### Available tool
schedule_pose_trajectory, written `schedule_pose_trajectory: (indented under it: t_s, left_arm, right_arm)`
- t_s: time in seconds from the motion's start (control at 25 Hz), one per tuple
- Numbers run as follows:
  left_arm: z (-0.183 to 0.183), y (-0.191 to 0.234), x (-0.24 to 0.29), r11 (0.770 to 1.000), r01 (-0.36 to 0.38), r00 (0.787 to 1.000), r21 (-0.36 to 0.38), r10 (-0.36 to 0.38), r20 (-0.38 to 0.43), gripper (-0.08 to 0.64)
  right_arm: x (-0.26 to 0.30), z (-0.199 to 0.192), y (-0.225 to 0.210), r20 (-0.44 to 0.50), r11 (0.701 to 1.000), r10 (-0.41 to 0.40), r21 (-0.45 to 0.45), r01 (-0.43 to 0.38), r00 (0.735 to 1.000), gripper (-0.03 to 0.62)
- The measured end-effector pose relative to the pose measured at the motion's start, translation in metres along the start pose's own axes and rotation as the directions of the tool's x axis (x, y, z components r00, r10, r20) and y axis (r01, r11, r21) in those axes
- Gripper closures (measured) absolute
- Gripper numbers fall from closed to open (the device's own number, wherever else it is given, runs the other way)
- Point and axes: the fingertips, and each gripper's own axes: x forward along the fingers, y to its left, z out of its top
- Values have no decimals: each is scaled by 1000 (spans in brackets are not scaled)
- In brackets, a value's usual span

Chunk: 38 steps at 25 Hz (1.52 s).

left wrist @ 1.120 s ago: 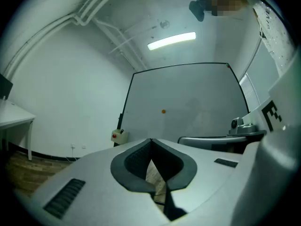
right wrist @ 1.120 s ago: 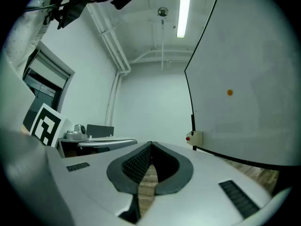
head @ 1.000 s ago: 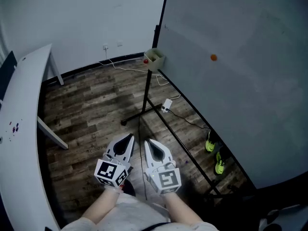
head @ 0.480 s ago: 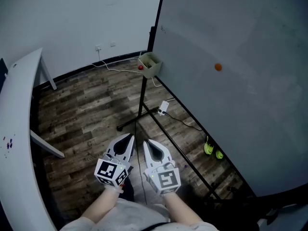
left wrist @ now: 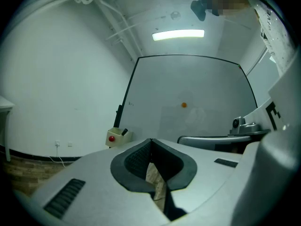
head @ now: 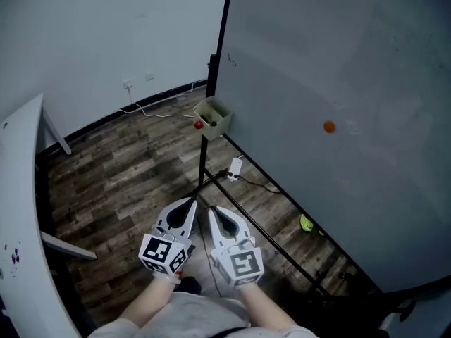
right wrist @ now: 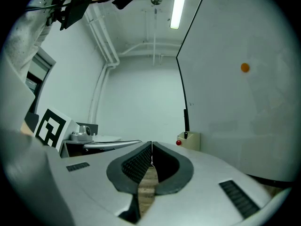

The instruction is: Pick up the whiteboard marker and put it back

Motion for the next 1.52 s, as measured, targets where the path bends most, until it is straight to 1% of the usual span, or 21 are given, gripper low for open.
schedule_pose_trajectory:
  t_s: [0.2,0.36,0.72,0.96,1.12,1.28,1.52]
  left_arm:
    - [0,17,28,999,35,999,-15,-35,-5,545]
    - [-5,25,41,998,56,998,-29,-57,-17,545]
    - [-4,45,57,996,78,997,-42,-79,-15,545]
    - [-5,74,57,996,67,997,-52,-68,-25,545]
    - [-5,99,53,998,43,999,-50,-44,-17,545]
    - [-7,118,50,998,11,1000,-59,-12,-15,545]
    - [-11,125,57,998,12,1000,-62,-13,-19,545]
  right_arm:
    - [25,-4,-17,-26,1000,-31,-6,31,999,572]
    - [37,-9,-26,-61,998,-54,13,55,997,572]
    - [65,-11,-31,-46,998,-58,-20,57,997,572]
    - [92,-23,-24,-109,997,-67,17,69,992,572]
    - [113,-26,-12,-72,999,-33,2,33,997,572]
    - [129,-29,-3,-68,1000,-6,2,7,998,572]
    - [141,-28,-7,-64,1000,-11,-5,11,998,572]
